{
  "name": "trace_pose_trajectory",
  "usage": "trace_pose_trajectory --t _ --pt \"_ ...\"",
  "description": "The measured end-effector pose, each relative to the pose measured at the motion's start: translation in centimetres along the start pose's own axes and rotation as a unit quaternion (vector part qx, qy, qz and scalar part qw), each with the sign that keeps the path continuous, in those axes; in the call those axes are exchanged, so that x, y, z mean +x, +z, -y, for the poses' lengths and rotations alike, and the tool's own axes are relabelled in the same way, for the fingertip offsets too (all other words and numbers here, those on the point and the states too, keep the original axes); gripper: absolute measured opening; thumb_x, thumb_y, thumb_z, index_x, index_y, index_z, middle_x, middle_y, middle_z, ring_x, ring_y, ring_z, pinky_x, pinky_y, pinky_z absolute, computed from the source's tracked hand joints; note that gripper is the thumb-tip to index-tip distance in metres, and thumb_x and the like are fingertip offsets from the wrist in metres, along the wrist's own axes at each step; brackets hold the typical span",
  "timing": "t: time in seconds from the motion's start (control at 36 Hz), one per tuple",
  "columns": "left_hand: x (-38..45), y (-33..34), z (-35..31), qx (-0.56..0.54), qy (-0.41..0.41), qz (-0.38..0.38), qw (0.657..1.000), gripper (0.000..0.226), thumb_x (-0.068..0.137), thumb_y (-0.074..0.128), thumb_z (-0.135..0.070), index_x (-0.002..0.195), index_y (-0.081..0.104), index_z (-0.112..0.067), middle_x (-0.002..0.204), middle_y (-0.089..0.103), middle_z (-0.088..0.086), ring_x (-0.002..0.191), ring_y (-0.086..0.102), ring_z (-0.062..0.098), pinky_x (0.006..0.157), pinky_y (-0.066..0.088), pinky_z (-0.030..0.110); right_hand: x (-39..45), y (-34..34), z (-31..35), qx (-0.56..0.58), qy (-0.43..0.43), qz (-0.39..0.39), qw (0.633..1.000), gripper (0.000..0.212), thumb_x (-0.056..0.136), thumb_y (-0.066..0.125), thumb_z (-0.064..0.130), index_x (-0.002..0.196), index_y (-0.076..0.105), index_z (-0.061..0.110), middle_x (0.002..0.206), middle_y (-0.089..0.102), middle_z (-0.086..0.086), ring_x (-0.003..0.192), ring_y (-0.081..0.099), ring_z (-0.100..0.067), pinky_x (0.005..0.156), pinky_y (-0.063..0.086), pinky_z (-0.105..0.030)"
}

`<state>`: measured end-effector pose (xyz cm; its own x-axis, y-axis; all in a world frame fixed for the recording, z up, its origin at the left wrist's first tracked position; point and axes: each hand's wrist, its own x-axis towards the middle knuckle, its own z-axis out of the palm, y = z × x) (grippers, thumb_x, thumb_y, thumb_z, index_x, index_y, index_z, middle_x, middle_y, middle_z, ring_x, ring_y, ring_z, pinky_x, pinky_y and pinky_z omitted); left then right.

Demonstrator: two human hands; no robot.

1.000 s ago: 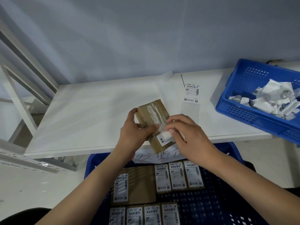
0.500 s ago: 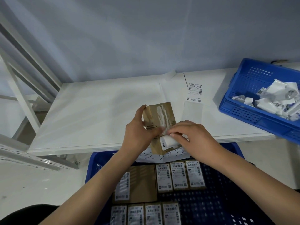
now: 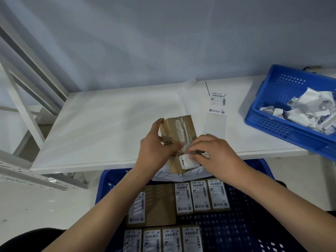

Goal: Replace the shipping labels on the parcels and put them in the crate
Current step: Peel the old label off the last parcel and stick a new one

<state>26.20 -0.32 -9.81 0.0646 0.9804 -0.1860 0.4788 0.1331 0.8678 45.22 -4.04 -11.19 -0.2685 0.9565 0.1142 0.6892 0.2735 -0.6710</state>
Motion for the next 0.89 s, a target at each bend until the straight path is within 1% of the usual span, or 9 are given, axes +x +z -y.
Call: trace_pose_trajectory --t 0.06,0.14,0.17,0.22,0.25,0.31,0.5,0.61,0.89 --pt "0.0 0.0 -0.1 0.001 -0.001 -0.001 1.0 0.087 0.08 0.086 -0.029 0.151 0.036 -0.035 0.102 0.065 -0.004 0.082 0.062 -0.001 0.054 0.048 0.004 0.0 0.0 0.1 -0.001 -0.001 -0.002 1.0 0.016 0.089 0.074 0.014 0.102 0.078 0.022 0.096 0.056 0.028 0.099 0.051 0.007 0.09 0.034 -0.002" --pt "0.0 -0.2 -0.3 -0.003 -0.008 -0.005 1.0 0.086 0.08 0.087 -0.029 0.15 0.037 -0.036 0.098 0.065 -0.009 0.084 0.065 0.001 0.058 0.052 0.008 0.0 0.1 0.4 -0.001 -0.01 -0.004 1.0 0.014 0.089 0.073 0.012 0.1 0.078 0.02 0.096 0.058 0.025 0.101 0.051 0.005 0.09 0.034 -0.001" --pt "0.0 -0.3 -0.3 -0.004 -0.01 -0.006 1.0 0.085 0.08 0.087 -0.029 0.149 0.037 -0.036 0.098 0.065 -0.009 0.085 0.067 0.003 0.064 0.056 0.012 0.0 0.1 0.4 0.0 -0.014 -0.004 1.0 0.013 0.089 0.073 0.012 0.099 0.077 0.019 0.096 0.058 0.024 0.102 0.051 0.006 0.09 0.034 -0.002" --pt "0.0 -0.3 -0.3 -0.013 -0.018 -0.006 1.0 0.084 0.08 0.087 -0.028 0.148 0.039 -0.036 0.098 0.066 -0.008 0.088 0.069 0.009 0.077 0.062 0.028 -0.1 0.0 0.4 0.001 -0.019 -0.006 1.0 0.012 0.089 0.073 0.011 0.097 0.076 0.02 0.096 0.06 0.022 0.103 0.051 0.006 0.09 0.035 -0.003" --pt "0.0 -0.3 -0.3 -0.021 -0.024 -0.006 0.999 0.083 0.079 0.087 -0.027 0.147 0.04 -0.036 0.097 0.067 -0.008 0.088 0.07 0.011 0.081 0.063 0.035 -0.1 0.0 0.4 0.003 -0.019 -0.006 1.0 0.012 0.089 0.073 0.011 0.096 0.076 0.021 0.097 0.061 0.02 0.104 0.052 0.005 0.09 0.037 -0.004" --pt "0.0 -0.1 -0.1 -0.04 -0.038 -0.01 0.998 0.08 0.079 0.087 -0.025 0.145 0.042 -0.036 0.094 0.068 -0.008 0.086 0.07 0.012 0.083 0.063 0.041 0.0 0.0 0.4 0.006 -0.017 -0.008 1.0 0.011 0.09 0.073 0.012 0.096 0.075 0.02 0.098 0.063 0.018 0.104 0.054 0.003 0.09 0.039 -0.008" --pt "0.5 0.0 0.2 -0.053 -0.057 -0.021 0.997 0.073 0.079 0.086 -0.023 0.139 0.046 -0.035 0.096 0.073 -0.001 0.084 0.073 0.015 0.08 0.063 0.039 -0.1 0.1 0.6 0.004 -0.014 -0.006 1.0 0.009 0.094 0.069 0.016 0.1 0.075 0.018 0.1 0.063 0.015 0.102 0.057 -0.003 0.091 0.045 -0.019" --pt "0.8 -0.1 0.6 -0.069 -0.074 -0.024 0.995 0.078 0.077 0.088 -0.023 0.142 0.047 -0.034 0.096 0.075 0.002 0.085 0.074 0.019 0.081 0.063 0.044 -0.1 0.0 0.8 0.0 -0.021 -0.011 1.0 0.009 0.093 0.07 0.016 0.101 0.075 0.017 0.1 0.064 0.014 0.101 0.057 -0.002 0.091 0.045 -0.019" --pt "1.3 -0.4 0.5 -0.088 -0.086 -0.033 0.992 0.078 0.077 0.088 -0.022 0.142 0.047 -0.033 0.1 0.075 0.005 0.085 0.075 0.02 0.076 0.065 0.044 -0.1 -0.2 1.2 -0.006 -0.023 -0.005 1.0 0.01 0.096 0.066 0.02 0.102 0.074 0.018 0.099 0.06 0.017 0.087 0.06 -0.002 0.079 0.047 -0.015"
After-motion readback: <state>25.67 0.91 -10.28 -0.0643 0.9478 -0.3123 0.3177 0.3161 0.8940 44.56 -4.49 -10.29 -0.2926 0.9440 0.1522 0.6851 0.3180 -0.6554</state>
